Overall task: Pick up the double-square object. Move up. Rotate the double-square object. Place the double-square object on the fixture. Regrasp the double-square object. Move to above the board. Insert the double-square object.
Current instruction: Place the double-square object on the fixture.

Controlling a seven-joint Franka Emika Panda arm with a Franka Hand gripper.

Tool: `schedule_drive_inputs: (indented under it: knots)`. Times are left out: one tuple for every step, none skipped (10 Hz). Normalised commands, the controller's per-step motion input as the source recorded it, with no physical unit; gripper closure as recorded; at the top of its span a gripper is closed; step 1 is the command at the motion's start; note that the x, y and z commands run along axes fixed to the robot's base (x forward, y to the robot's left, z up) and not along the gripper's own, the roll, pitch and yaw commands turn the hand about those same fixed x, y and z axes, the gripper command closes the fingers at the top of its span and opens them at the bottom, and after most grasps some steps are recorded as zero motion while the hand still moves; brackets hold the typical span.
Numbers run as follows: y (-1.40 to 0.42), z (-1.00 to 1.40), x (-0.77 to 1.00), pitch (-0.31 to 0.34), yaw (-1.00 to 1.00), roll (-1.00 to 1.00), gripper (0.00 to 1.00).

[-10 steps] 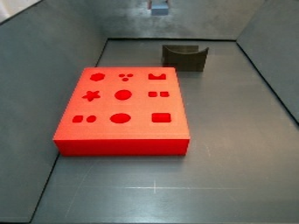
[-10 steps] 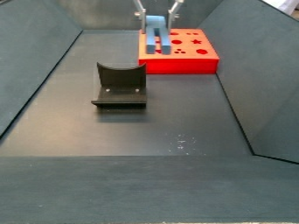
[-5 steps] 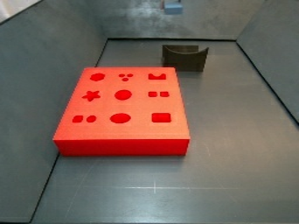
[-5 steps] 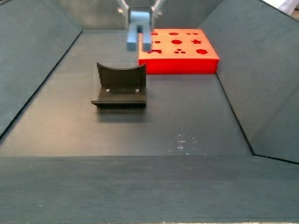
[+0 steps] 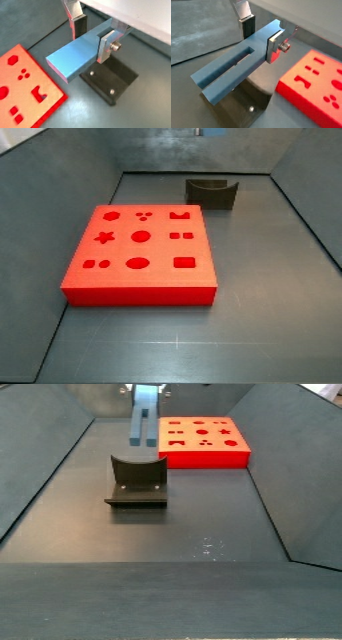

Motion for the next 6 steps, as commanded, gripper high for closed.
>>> schedule_drive_inputs:
  knots:
    - [0.04,-0.01,0.31,0.081,-0.07,-1.00,1.00]
    - [0.04,-0.01,0.20,0.097,-0.08,-1.00,1.00]
    - [0.04,-0.01,0.15,0.105,-0.09,-1.00,1.00]
    - [0.05,-0.01,0.05,0.099,-0.12,-0.94,1.00]
    - [0.04,-0.01,0.05,0.083,-0.12,-0.82,1.00]
    - [0.04,-0.02,0.06,0.063,-0.12,-0.58,1.00]
